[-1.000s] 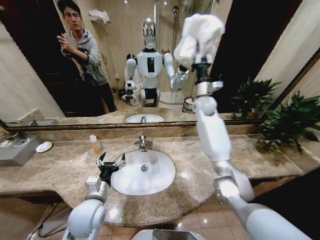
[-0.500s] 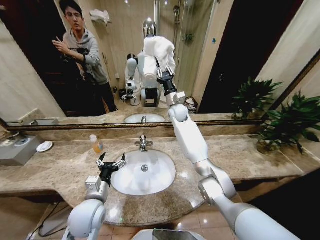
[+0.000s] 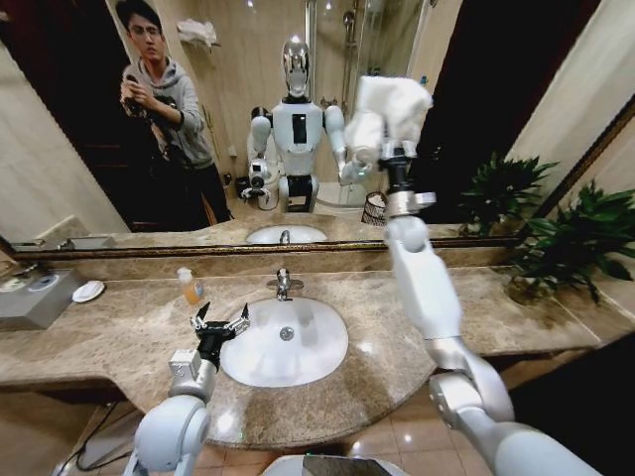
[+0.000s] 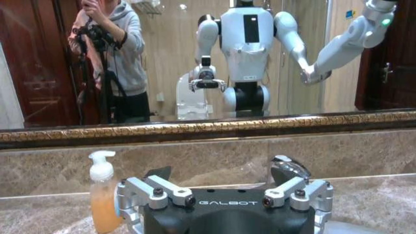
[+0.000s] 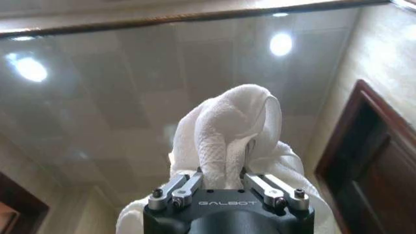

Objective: Pick up the towel from the sink counter and wipe the mirror surface.

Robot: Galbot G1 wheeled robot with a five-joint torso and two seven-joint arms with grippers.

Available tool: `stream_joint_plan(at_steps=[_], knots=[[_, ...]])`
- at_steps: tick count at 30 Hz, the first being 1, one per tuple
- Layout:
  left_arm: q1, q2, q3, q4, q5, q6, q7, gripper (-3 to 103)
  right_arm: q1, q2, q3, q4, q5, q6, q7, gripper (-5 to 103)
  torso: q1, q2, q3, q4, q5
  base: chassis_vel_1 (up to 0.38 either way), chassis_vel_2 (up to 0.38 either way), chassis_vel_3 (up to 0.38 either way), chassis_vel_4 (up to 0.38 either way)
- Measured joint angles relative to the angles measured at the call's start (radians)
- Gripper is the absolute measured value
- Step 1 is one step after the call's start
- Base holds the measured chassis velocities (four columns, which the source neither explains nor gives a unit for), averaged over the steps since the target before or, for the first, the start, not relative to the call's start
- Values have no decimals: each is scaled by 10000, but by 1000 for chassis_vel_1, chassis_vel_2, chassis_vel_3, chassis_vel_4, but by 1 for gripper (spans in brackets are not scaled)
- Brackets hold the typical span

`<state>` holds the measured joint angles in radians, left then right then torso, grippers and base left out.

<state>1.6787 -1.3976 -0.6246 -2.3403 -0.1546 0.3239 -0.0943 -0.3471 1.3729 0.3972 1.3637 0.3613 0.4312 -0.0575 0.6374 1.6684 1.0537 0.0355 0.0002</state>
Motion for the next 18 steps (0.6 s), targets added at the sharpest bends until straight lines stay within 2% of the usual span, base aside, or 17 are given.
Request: stream_joint_plan(at_steps=[2,7,10,11,13,18], knots=[[0,0,0,0,0,0,0,100,4,30,17,-61,-2,0,-11,17,0,0,0,2,0,0,0,0,0],[1,0,0,0,0,0,0,100,-66,697,-377,-97,-417,0,-49,17,0,0,0,8,-2,0,0,0,0],[1,0,0,0,0,0,0,100,-50,1487,-718,-282,-907,64,-157,17,0,0,0,10,-4,0,0,0,0],[1,0,0,0,0,0,0,100,-50,1487,-718,-282,-907,64,-157,17,0,0,0,10,-4,0,0,0,0],[0,0,0,0,0,0,0,100,-29,1963,-949,-415,-1213,151,-258,17,0,0,0,4,-6,0,0,0,0],[1,1,0,0,0,0,0,100,-40,2351,-1308,-600,-1606,330,-503,17,0,0,0,8,-7,0,0,0,0]])
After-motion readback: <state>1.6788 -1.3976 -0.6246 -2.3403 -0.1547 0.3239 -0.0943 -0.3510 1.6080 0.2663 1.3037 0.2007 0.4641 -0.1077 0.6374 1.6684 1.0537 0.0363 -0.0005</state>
